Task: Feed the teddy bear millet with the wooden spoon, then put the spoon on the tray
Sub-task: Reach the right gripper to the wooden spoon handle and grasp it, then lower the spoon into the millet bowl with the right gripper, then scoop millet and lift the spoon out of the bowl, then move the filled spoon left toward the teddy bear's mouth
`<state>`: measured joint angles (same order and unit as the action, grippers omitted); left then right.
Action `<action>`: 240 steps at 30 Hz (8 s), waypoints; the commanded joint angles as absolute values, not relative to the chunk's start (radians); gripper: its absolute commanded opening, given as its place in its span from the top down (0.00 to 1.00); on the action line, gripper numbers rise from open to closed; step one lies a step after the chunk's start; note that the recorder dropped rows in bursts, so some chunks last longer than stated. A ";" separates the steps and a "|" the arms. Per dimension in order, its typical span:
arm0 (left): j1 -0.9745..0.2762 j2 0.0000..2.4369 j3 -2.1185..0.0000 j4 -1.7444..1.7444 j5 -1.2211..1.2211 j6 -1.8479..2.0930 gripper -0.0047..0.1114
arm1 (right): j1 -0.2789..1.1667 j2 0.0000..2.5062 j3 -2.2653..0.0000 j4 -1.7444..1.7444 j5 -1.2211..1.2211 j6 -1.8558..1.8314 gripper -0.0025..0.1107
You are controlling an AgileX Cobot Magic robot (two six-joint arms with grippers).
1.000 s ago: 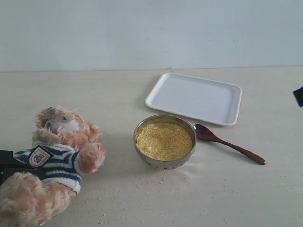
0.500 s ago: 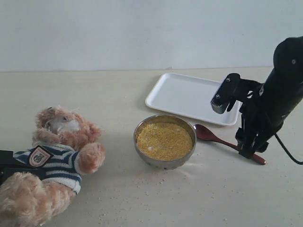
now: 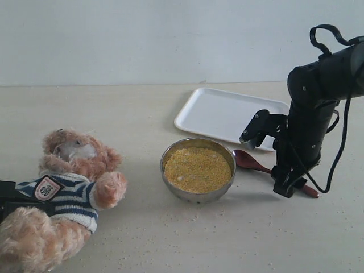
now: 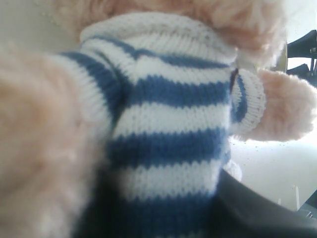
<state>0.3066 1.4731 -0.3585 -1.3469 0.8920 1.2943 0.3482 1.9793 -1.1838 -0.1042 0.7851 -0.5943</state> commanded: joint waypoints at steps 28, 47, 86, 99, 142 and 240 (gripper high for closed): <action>0.309 1.461 -0.354 -1.355 0.907 1.303 0.92 | 0.230 1.817 -1.188 0.166 0.902 -0.707 0.98; 0.309 1.461 -0.354 -1.355 0.907 1.303 0.92 | 0.776 1.699 -1.340 -0.656 1.221 -0.307 0.98; 0.309 1.461 -0.354 -1.355 0.907 1.303 0.92 | 0.929 1.986 -1.350 -0.763 1.221 -0.263 0.98; 0.309 1.461 -0.354 -1.355 0.907 1.303 0.92 | 0.929 1.986 -1.350 -0.680 1.221 -0.268 0.98; 0.309 1.461 -0.354 -1.355 0.907 1.303 0.92 | 0.927 1.943 -1.351 -0.543 1.221 -0.355 0.98; 0.309 1.461 -0.354 -1.355 0.907 1.303 0.92 | 0.578 1.828 -1.308 0.000 1.221 -0.360 0.98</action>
<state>0.3066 1.4731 -0.3585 -1.3469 0.8920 1.2943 0.5825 1.8431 -1.3511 0.0113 1.2168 -0.3521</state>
